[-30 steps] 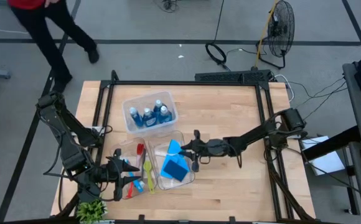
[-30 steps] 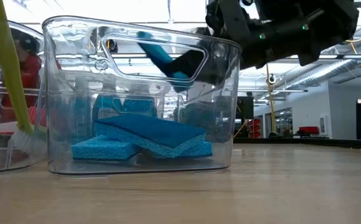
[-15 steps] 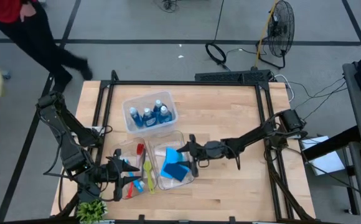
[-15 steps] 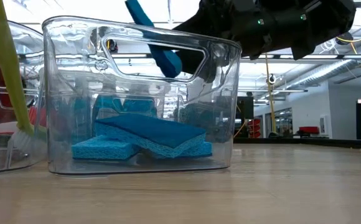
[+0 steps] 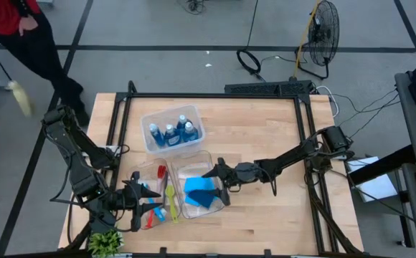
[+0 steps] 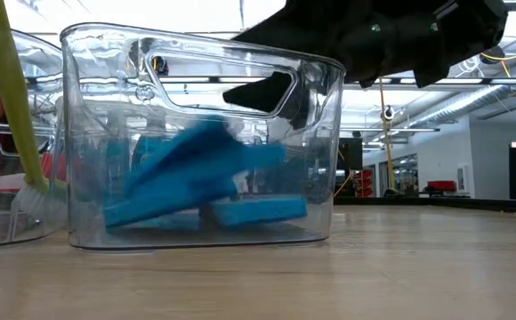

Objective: Pick & Place Kitchen Sink Supplies
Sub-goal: Return to Home Position

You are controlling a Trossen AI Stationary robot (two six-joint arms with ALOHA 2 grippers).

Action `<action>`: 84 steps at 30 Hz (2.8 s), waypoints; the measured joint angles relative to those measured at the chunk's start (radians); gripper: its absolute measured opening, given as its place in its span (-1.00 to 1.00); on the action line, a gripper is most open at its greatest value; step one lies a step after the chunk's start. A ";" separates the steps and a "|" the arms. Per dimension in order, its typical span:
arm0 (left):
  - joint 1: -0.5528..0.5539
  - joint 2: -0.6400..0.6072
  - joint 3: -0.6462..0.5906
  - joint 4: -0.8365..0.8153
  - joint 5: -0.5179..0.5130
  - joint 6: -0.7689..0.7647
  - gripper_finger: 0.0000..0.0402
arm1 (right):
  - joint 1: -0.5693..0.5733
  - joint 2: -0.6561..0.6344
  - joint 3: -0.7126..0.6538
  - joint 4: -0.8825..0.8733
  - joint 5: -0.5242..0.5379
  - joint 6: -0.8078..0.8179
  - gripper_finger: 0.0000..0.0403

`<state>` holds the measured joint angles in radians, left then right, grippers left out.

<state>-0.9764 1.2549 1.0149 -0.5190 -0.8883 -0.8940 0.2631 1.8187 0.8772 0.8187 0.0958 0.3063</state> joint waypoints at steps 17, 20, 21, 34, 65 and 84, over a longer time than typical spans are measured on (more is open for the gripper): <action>0.000 0.000 0.000 0.000 0.000 0.000 -0.34 | -0.002 -0.280 -0.002 -0.341 -0.153 0.073 0.58; 0.000 0.000 0.000 0.000 0.000 0.000 -0.34 | 0.008 -0.416 -0.002 -0.496 -0.154 0.100 0.58; 0.000 0.000 0.000 0.000 0.000 0.000 -0.34 | 0.016 -0.457 -0.002 -0.547 -0.152 0.112 0.58; 0.000 0.000 0.000 0.000 0.000 0.000 -0.34 | 0.100 -0.719 -0.002 -0.750 -0.152 0.074 0.58; -0.034 0.000 0.000 0.031 0.077 -0.181 -0.34 | 0.351 -0.895 -0.002 -0.710 -0.122 0.103 0.58; -0.083 -0.048 -0.001 0.275 0.267 0.251 -0.35 | 0.412 -0.988 -0.002 -0.892 -0.146 0.070 0.58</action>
<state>-1.0589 1.2067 1.0135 -0.2440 -0.6210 -0.6426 0.6754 0.8305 0.8749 -0.0737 -0.0504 0.3758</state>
